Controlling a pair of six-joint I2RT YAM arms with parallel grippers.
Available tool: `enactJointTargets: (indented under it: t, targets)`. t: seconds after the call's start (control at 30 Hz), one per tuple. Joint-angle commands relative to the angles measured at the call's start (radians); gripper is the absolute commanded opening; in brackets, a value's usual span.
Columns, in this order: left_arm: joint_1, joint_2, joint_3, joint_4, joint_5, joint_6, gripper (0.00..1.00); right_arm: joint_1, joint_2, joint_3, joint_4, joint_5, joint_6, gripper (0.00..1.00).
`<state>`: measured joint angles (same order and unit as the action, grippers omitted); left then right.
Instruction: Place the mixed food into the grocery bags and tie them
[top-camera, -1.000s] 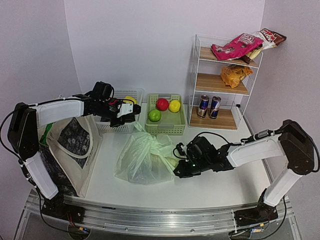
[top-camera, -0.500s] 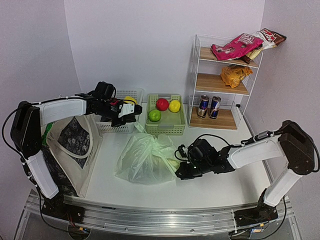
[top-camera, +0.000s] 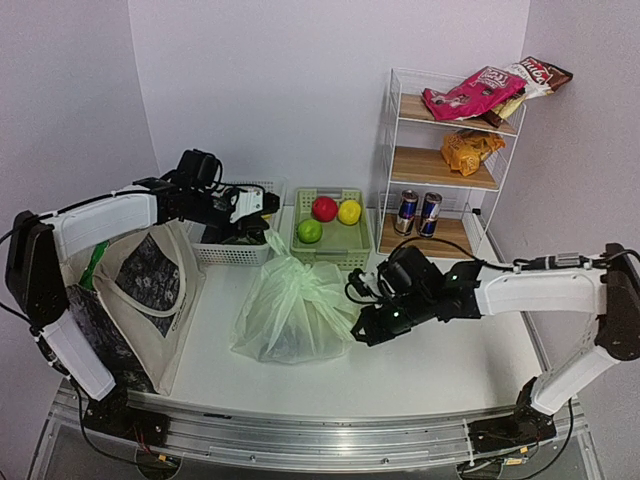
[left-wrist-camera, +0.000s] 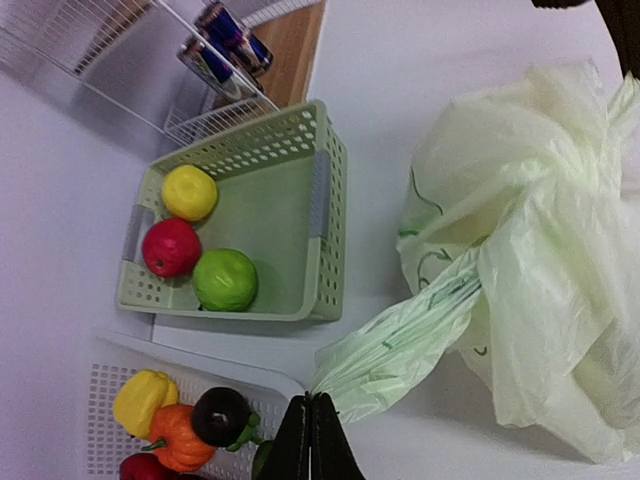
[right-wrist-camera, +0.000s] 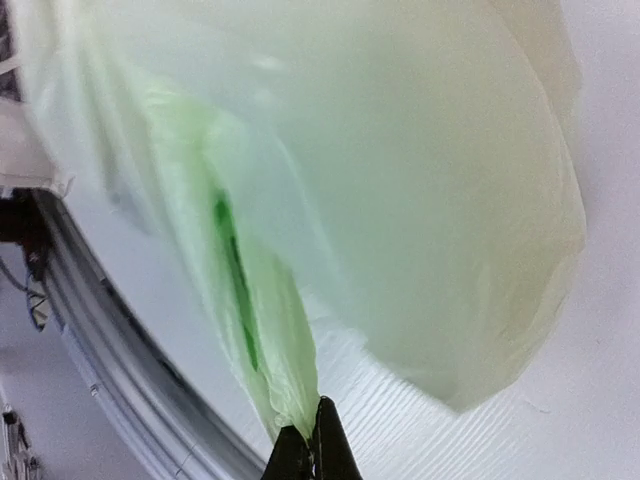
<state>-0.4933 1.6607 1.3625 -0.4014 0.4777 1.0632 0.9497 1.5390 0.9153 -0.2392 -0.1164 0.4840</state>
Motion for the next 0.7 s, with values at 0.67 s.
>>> enactJointTargets:
  t: [0.67]
  targets:
    - [0.032,-0.005,0.205,0.086,-0.104,-0.264,0.00,0.046,-0.089,0.487,0.297,-0.380,-0.148,0.00]
